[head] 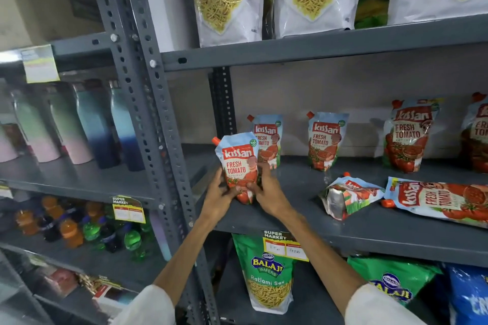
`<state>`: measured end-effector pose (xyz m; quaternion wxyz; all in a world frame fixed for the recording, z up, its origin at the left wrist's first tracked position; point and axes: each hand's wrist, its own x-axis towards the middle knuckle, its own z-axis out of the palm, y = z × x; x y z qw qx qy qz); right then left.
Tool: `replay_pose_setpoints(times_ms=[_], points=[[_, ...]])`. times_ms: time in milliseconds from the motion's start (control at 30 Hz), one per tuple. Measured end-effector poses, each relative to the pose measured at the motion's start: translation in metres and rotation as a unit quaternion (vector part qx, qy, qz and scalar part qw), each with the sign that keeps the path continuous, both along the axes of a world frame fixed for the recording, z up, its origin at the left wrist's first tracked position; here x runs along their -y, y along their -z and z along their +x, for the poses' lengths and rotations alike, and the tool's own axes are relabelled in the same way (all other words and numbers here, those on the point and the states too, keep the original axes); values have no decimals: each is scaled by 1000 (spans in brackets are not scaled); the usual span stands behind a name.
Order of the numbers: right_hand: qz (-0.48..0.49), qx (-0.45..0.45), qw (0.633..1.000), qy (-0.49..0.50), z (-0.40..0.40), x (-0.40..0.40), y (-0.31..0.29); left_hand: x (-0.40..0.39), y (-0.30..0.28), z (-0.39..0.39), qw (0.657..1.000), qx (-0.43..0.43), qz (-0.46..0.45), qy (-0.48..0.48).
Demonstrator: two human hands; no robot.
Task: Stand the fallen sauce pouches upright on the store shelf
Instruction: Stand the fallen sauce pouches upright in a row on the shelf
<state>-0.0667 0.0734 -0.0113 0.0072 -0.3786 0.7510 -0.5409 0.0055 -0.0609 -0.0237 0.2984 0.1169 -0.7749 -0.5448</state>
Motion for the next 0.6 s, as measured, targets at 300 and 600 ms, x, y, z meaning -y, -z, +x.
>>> replay_pose_setpoints(times_ms=[300, 600], points=[[70, 8, 997, 41, 4, -44, -15, -22, 6, -1, 994, 14, -3, -112], [183, 45, 926, 327, -49, -208, -26, -125, -34, -31, 996, -31, -70, -42]])
